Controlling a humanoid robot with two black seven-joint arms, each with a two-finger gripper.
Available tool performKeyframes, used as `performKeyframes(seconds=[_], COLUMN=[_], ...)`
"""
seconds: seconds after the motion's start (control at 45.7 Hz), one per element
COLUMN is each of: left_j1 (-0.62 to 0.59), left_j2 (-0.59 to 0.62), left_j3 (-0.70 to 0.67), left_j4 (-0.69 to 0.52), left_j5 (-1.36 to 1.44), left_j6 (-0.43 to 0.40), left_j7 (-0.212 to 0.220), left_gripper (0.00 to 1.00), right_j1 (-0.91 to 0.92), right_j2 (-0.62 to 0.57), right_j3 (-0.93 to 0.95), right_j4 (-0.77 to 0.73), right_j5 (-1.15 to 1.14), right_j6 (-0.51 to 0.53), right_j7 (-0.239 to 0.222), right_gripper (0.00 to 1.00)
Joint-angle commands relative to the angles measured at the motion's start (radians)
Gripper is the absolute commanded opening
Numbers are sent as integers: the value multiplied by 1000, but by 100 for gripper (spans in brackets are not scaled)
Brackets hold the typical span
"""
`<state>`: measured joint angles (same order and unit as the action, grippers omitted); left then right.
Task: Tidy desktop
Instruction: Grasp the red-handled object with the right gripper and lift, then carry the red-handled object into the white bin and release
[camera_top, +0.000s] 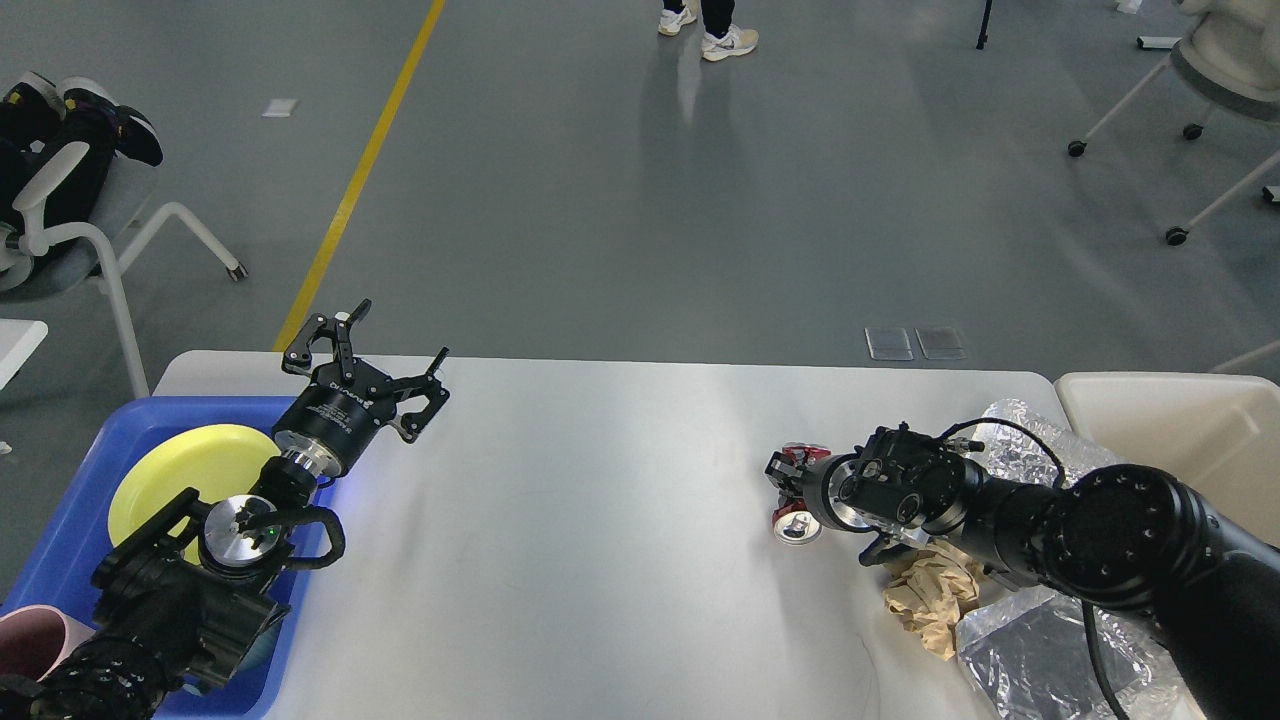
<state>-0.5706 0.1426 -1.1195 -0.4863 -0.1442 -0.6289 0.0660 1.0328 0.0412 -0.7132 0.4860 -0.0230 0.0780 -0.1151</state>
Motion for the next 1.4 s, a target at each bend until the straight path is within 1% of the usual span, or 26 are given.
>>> performKeyframes(seconds=[0.0,0.087,0.175,0.372,0.459,0.546,0.656,0.809,0.94,1.027,1.115,1.202,1.29,1.377], left_j1=[0,0,0,0,0,0,0,0,0,0,0,0,0,0], left_j2=[0,0,0,0,0,0,0,0,0,0,0,0,0,0], left_j3=[0,1,1,0,0,0,0,0,1,0,0,1,0,0], left_j4=[0,0,0,0,0,0,0,0,0,0,0,0,0,0], left_j5=[0,0,0,0,0,0,0,0,0,0,0,0,0,0], left_j6=[0,0,0,0,0,0,0,0,0,0,0,0,0,0], left_j7=[0,0,0,0,0,0,0,0,0,0,0,0,0,0], left_gripper=[96,96,96,96,96,96,96,96,96,96,96,96,96,96], right_j1=[12,24,71,262,351,437,535,665,730,760,745,669,557,432], right_j2=[-3,-10,-52,-231,-305,-372,-449,-559,-655,-693,-708,-707,-710,-739], right_j3=[0,0,1,15,18,20,21,57,135,161,161,156,156,161], right_j4=[5,20,86,368,456,512,539,534,536,531,494,421,375,335], right_j5=[0,3,3,3,3,5,5,5,3,2,-3,8,8,8], right_j6=[9,12,14,83,117,140,186,311,423,456,433,353,223,44], right_j7=[0,0,0,3,5,5,5,6,3,3,3,3,3,5], right_gripper=[1,0,0,0,0,0,0,0,0,0,0,0,0,0])
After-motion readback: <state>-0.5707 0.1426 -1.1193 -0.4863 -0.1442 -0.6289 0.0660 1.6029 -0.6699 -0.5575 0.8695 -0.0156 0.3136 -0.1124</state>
